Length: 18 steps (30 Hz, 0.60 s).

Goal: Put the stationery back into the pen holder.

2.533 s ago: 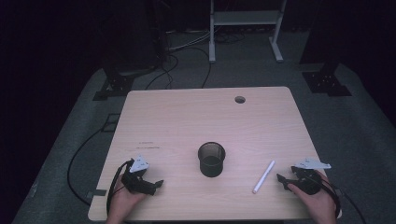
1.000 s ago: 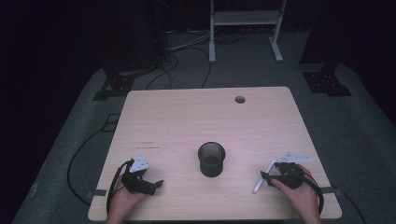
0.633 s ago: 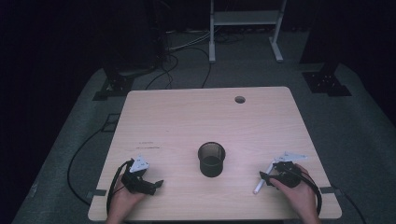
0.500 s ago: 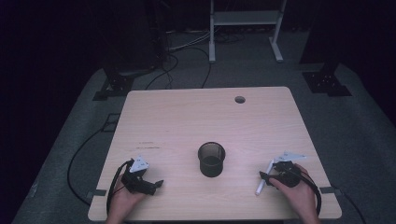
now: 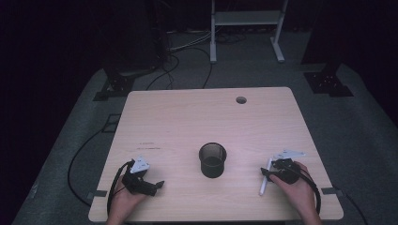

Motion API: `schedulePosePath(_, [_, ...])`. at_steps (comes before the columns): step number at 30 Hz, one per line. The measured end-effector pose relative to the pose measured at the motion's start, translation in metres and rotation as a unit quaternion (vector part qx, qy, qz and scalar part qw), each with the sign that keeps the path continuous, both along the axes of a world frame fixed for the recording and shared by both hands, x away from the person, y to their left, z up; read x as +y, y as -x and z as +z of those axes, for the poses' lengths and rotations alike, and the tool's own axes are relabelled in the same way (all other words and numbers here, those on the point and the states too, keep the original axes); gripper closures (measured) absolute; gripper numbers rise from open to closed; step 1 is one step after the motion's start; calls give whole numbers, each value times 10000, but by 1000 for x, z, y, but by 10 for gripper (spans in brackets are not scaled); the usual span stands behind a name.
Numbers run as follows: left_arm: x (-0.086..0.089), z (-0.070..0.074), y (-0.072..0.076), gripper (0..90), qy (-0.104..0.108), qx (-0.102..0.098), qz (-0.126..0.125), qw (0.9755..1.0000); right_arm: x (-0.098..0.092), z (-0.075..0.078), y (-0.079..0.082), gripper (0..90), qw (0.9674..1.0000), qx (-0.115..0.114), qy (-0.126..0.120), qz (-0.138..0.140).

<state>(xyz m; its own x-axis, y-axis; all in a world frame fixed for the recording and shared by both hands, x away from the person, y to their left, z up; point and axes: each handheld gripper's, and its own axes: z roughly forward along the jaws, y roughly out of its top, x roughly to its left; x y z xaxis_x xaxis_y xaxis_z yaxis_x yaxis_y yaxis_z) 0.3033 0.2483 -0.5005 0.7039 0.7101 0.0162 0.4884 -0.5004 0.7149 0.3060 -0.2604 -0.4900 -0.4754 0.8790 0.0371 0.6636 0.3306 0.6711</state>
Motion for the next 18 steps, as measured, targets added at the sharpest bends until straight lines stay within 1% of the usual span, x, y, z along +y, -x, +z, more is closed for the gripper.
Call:
schedulePosePath(11, [0, 0, 0, 0, 0, 0, -1, 10000, 1, 1, -9, 514, 10000, -13, 24, -2])
schedulePosePath(12, [0, 0, 0, 0, -1, 1, -1, 10000, 1, 1, -10, 538, 10000, -2, 27, -13])
schedulePosePath(13, [0, 0, 0, 0, -1, 0, -1, 10000, 1, 1, -10, 538, 10000, -2, 27, -13])
schedulePosePath(17, [0, 0, 0, 0, -1, 0, 0, 10000, 1, 2, -15, 599, 10000, 49, -5, -22])
schedulePosePath(18, [0, 0, 0, 0, -1, 0, 0, 10000, 1, 2, -15, 599, 10000, 49, -5, -22])
